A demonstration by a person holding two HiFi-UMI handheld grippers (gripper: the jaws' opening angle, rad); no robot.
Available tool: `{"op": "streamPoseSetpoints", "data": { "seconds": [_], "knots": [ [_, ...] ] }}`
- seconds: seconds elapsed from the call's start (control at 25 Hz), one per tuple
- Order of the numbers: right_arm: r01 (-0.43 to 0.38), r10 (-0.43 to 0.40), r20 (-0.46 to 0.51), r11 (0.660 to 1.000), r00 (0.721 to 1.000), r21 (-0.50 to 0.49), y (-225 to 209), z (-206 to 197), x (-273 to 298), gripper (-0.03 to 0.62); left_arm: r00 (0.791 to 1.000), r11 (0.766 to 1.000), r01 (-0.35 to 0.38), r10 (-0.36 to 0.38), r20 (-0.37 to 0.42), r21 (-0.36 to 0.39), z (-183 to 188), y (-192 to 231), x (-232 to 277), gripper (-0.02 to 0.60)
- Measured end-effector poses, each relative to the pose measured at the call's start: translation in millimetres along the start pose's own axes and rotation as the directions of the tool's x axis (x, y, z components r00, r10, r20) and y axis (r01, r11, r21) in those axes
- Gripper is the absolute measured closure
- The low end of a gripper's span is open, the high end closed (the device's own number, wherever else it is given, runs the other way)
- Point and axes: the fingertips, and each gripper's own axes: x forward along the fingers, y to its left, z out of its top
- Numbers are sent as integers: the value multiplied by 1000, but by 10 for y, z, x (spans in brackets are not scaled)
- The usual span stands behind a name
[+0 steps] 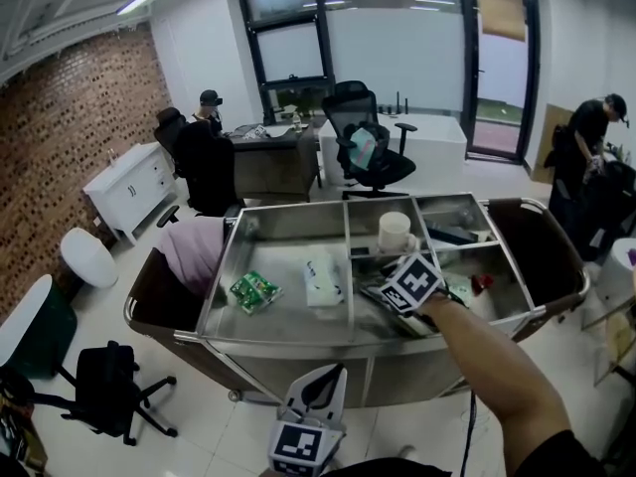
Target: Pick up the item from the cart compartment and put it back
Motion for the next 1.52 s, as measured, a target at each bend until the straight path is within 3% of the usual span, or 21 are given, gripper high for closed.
{"op": "streamPoseSetpoints", "data": {
  "seconds": [0.56, 0.84, 1.04, 1.36, 1.52],
  "knots": [
    [-51, 45, -198, 998, 979, -23, 67, -482, 392, 362, 1000, 1000, -20, 20, -16, 2, -52, 103, -11, 581],
    [-108, 125, -173, 989, 977, 100, 53, -512, 418, 383, 1000, 1000, -21, 21, -13, -5, -36, 116, -22, 581],
    [-108, 125, -173, 989, 977, 104, 36, -514, 428, 441, 1000, 1000, -22, 22, -10, -2, -45, 138, -24, 581],
    [-89, 106, -162, 990, 981, 109, 55, -501, 425, 445, 1000, 1000, -24, 24, -7, -3, -40, 140, -38, 581],
    [-88, 102, -113, 988, 988, 123, 62, -438, 377, 450, 1000, 1000, -23, 23, -3, -5, -37, 127, -44, 581]
  ]
}}
